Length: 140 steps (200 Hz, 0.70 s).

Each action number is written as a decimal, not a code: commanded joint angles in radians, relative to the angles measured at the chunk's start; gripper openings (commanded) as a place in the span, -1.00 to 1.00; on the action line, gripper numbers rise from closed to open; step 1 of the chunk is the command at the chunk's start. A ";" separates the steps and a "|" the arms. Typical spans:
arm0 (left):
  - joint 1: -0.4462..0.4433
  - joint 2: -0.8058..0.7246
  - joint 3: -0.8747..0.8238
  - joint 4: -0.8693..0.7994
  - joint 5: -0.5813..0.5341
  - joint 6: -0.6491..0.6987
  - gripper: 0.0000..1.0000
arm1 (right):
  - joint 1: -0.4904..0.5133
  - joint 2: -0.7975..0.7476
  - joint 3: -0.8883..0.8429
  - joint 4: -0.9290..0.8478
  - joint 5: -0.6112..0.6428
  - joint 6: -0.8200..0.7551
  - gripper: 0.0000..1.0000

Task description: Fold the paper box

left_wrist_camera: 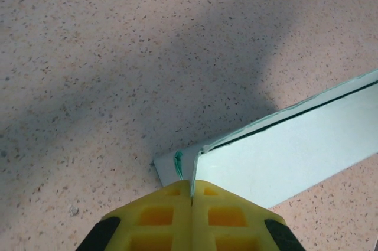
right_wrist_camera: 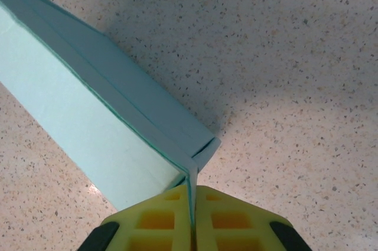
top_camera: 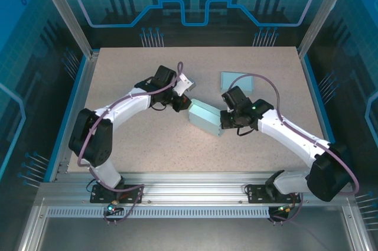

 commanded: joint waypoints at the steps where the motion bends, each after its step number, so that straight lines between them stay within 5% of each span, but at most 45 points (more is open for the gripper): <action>1: -0.040 -0.067 -0.024 0.004 -0.094 -0.152 -1.00 | 0.006 0.022 0.039 0.045 0.027 0.011 -0.81; 68: -0.170 -0.147 -0.124 0.021 -0.404 -0.421 -1.00 | 0.059 0.147 0.168 0.026 0.094 -0.049 -0.70; 140: -0.189 -0.199 -0.167 0.049 -0.460 -0.361 -1.00 | 0.053 0.185 0.248 -0.053 0.173 -0.090 -0.19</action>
